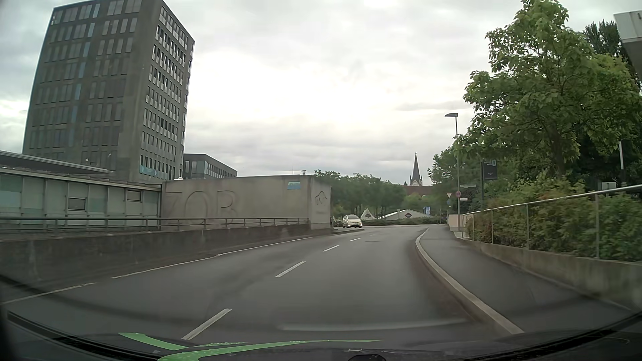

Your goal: Follow the waypoints while adhering to traffic rules and regulations

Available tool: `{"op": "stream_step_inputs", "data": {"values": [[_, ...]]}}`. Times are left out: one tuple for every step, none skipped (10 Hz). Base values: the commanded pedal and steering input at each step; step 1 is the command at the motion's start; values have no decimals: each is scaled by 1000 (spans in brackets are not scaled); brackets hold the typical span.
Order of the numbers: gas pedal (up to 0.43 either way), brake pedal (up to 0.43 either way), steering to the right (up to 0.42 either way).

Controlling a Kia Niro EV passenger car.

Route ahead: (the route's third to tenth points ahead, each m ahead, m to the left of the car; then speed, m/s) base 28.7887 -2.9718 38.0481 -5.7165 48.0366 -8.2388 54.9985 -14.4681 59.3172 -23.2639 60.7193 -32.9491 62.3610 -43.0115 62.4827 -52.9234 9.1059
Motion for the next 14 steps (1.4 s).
{"op": "stream_step_inputs", "data": {"values": [[47, 0, 41], [47, 0, 42], [47, 0, 43], [47, 0, 46], [47, 0, 46], [47, 0, 47], [47, 0, 48], [47, 0, 49], [47, 0, 50], [28, 0, 52], [8, 0, 53], [0, 0, 53], [0, 0, 53], [0, 0, 53]]}}
